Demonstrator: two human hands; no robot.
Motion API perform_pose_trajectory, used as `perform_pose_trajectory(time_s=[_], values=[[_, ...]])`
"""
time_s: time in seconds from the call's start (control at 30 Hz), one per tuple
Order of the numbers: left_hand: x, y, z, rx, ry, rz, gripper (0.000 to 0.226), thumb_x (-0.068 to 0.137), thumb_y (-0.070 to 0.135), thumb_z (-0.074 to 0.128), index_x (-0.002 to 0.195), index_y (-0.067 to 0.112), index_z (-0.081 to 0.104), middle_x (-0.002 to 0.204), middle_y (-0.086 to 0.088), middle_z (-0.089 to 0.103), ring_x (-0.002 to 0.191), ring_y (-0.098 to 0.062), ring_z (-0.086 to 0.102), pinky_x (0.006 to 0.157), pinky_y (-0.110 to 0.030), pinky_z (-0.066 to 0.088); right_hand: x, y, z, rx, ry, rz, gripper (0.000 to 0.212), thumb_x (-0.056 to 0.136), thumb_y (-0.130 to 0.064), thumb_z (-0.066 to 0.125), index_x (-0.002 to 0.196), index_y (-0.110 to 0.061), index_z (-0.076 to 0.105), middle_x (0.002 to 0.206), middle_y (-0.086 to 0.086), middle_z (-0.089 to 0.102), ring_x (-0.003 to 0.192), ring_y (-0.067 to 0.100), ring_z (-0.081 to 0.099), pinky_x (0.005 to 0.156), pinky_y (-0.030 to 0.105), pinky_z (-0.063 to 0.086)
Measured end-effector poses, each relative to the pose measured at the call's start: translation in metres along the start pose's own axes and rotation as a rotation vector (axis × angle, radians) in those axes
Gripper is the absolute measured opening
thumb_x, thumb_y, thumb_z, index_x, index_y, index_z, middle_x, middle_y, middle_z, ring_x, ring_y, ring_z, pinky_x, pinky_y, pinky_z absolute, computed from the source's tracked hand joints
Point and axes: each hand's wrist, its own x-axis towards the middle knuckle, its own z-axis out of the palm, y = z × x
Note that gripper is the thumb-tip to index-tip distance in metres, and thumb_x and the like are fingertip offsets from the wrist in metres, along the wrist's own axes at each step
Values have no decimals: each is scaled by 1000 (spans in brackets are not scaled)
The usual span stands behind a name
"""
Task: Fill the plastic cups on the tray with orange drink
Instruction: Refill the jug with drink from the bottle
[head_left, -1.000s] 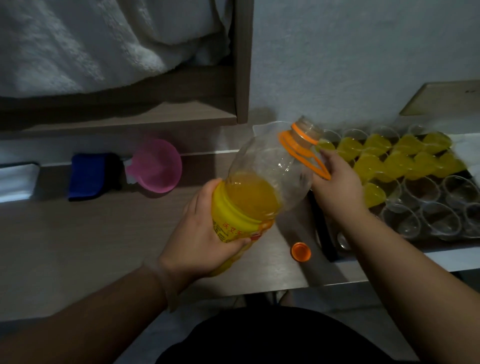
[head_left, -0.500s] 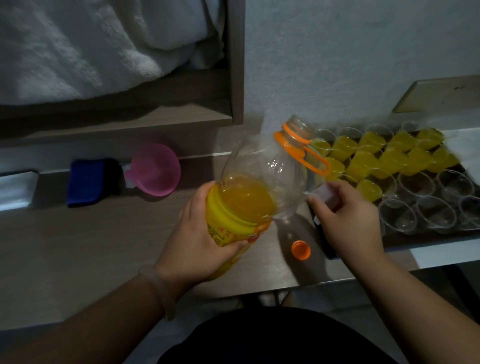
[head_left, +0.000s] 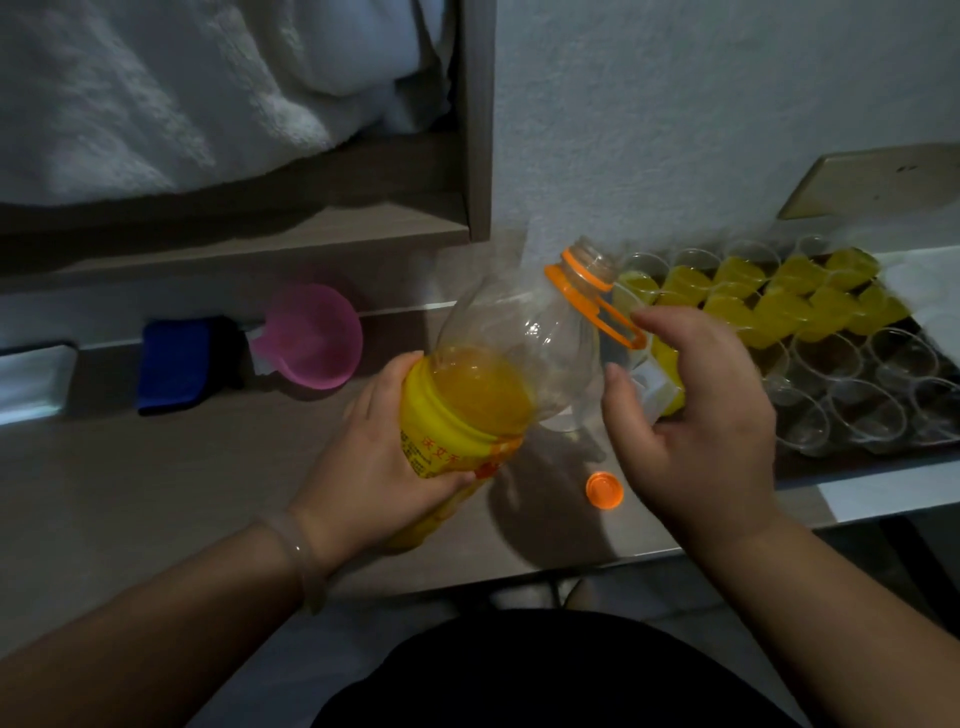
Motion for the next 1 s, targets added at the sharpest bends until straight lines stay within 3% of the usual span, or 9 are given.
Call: perform_pose_trajectory(time_s=[0.13,0.3,0.4,0.53,0.8,1.0], values=[[4,-5,-7,21,-37,19,108,52,57,81,140,28,27,133,3,44,124,-18,44,103,-44,41,-3,-3,8,-9,-27,96,28,83,-14,55,105,1,63,97,12,66,94,15,53,88,2,28],[4,-5,-11,120,-55,82,106,53,61,73,141,28,24,134,1,44,122,-18,43,103,-37,38,-7,-14,9,-37,-7,-127,29,90,-4,57,117,-1,63,99,14,67,95,23,55,85,33,42],[5,-2,-15,159,-69,85,108,53,59,75,141,28,22,133,0,44,122,-18,43,101,-33,35,-6,-22,19,-28,-39,-165,33,92,-6,55,123,2,60,108,18,64,96,32,57,88,38,43],[8,-1,-24,190,-115,51,112,54,56,80,144,27,19,137,0,40,126,-22,41,105,-41,36,0,-30,31,-95,-54,-187,36,93,-12,56,126,4,59,111,21,63,95,39,59,83,47,45],[21,13,-48,294,-192,21,115,57,49,84,145,32,12,140,-2,36,127,-28,39,105,-44,37,16,-45,41,-323,-49,-147,53,91,-39,58,128,-2,58,117,18,61,101,32,49,80,43,37],[29,17,-61,363,-242,23,115,59,49,84,146,32,11,141,-2,34,126,-28,38,104,-44,38,16,-49,42,-366,-66,-121,52,92,-42,55,130,-6,58,123,16,60,105,34,53,78,42,37]])
